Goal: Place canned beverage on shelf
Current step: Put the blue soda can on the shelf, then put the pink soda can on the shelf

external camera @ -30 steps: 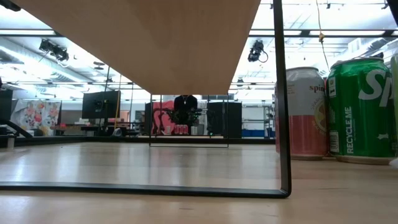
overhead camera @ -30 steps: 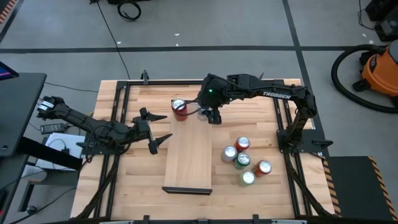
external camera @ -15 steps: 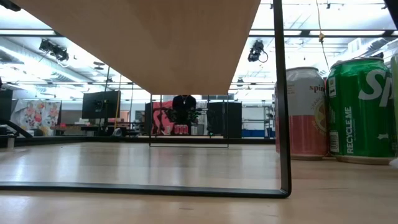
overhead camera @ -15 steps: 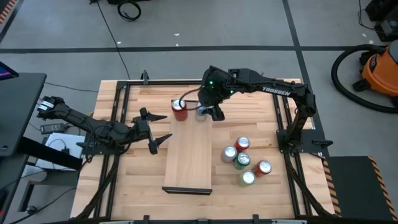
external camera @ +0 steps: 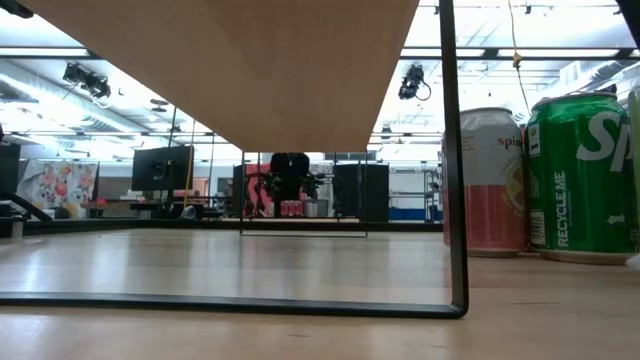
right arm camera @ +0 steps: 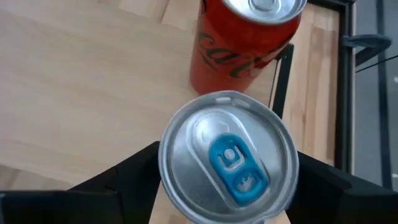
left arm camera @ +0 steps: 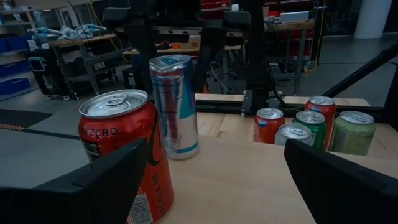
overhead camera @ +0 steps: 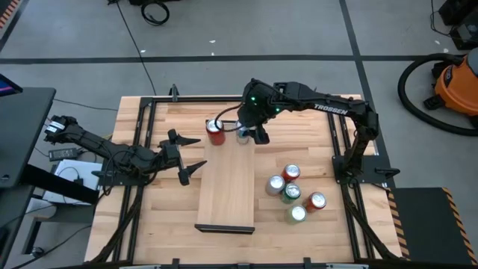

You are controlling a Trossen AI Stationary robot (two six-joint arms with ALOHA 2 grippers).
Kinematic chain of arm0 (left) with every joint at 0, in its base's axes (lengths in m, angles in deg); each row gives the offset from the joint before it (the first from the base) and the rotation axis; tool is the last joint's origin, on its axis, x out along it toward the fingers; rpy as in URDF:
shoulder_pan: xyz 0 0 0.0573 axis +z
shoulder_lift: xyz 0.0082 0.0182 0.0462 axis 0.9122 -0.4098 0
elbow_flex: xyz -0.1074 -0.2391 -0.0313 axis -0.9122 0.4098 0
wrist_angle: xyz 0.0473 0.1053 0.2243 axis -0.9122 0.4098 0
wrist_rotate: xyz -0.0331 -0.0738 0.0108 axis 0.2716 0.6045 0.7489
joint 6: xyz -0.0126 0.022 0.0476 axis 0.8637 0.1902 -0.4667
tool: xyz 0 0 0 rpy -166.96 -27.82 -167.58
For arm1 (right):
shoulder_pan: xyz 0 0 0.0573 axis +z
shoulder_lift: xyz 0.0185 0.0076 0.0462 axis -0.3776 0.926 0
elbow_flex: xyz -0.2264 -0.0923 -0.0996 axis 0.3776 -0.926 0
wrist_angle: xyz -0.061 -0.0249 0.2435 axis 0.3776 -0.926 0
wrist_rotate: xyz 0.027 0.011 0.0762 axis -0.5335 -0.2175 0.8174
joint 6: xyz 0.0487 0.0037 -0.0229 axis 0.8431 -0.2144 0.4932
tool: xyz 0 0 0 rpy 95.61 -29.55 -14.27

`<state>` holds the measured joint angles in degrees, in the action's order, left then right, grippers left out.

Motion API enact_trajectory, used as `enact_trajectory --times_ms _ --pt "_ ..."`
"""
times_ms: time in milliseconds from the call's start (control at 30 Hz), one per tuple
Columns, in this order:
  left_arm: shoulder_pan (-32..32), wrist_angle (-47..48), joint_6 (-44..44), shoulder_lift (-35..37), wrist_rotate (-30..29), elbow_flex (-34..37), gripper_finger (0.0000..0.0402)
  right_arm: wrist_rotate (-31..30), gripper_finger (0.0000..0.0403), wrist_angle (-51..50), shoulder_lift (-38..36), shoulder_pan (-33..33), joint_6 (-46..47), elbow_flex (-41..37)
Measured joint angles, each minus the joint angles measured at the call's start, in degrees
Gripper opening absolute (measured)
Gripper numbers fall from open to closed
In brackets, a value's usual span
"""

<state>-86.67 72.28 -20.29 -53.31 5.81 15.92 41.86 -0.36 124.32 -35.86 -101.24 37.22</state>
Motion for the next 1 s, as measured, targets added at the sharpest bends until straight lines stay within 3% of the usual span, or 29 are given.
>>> enact_trajectory --times_ms 500,1000 --pt "0.02 0.23 0.0 0.0 0.02 0.0 0.0389 -1.03 0.0349 -1.32 -0.15 0.1 2.16 -0.06" --pt "0.01 0.29 0.12 0.0 0.0 0.0 0.0389 -10.25 0.0399 -8.79 -1.01 2.25 6.4 0.48"
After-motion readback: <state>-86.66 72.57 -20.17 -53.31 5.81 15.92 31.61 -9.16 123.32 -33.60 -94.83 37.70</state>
